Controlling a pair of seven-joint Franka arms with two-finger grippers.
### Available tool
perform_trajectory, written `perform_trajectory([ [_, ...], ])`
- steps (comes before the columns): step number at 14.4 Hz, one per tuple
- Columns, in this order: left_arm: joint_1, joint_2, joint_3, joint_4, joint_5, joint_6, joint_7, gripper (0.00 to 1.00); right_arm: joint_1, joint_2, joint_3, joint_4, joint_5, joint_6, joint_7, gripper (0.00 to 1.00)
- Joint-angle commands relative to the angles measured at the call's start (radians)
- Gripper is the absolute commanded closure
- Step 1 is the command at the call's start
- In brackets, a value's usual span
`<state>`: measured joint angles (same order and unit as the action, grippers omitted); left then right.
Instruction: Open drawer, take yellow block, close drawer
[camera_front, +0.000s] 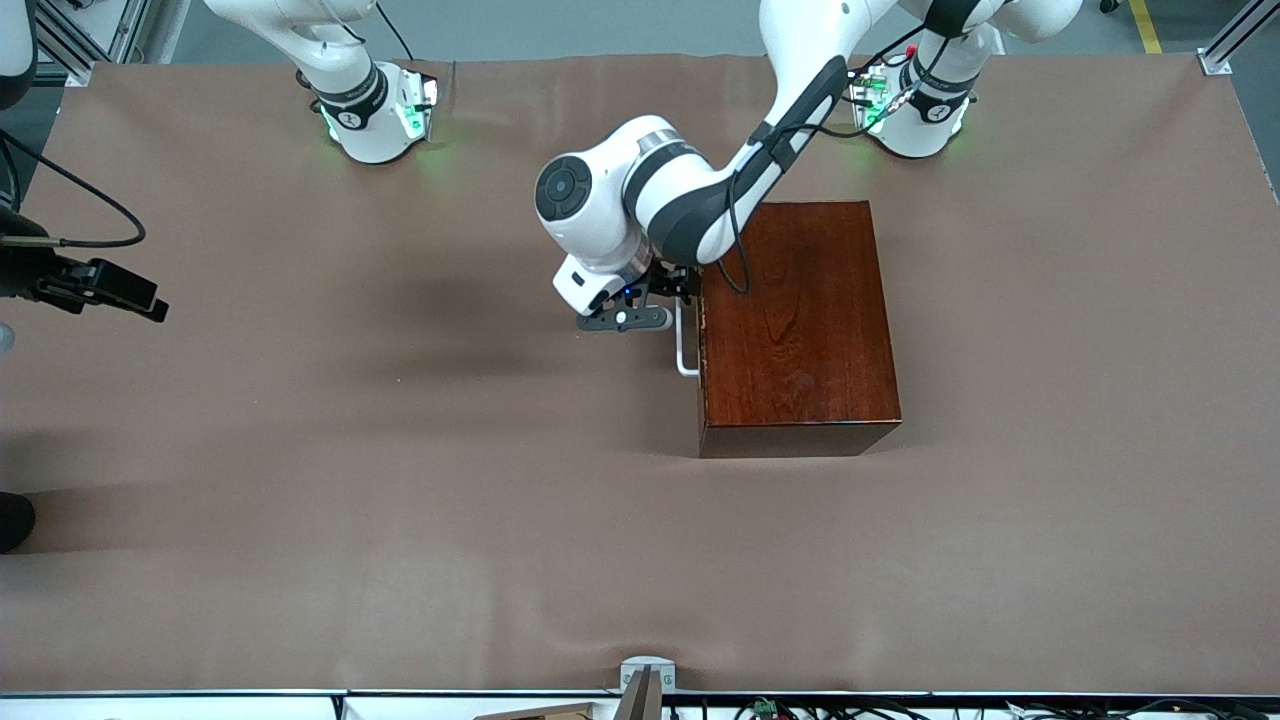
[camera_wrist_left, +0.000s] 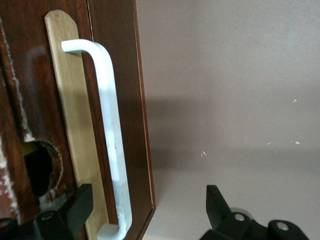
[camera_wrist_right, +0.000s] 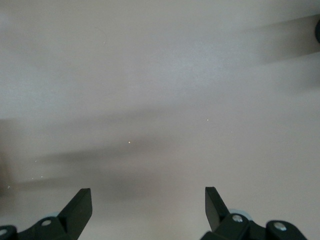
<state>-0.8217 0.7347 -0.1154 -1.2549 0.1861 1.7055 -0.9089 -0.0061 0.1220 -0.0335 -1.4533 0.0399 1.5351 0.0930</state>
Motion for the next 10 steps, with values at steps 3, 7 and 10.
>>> perform_trajectory([
  [3,-0.013,0.04,0.01,0.028,0.05,0.014,-0.008,0.0,-0.005,0.013,0.0,0.008,0.006,-0.006,0.002,0.0],
  [7,-0.013,0.058,0.01,0.026,0.05,0.049,-0.008,0.0,-0.005,0.014,0.001,0.008,0.008,-0.006,0.002,0.0],
  [10,-0.013,0.058,0.01,0.028,0.049,0.066,-0.01,0.0,-0.003,0.021,0.0,0.008,0.008,-0.006,0.002,0.0],
])
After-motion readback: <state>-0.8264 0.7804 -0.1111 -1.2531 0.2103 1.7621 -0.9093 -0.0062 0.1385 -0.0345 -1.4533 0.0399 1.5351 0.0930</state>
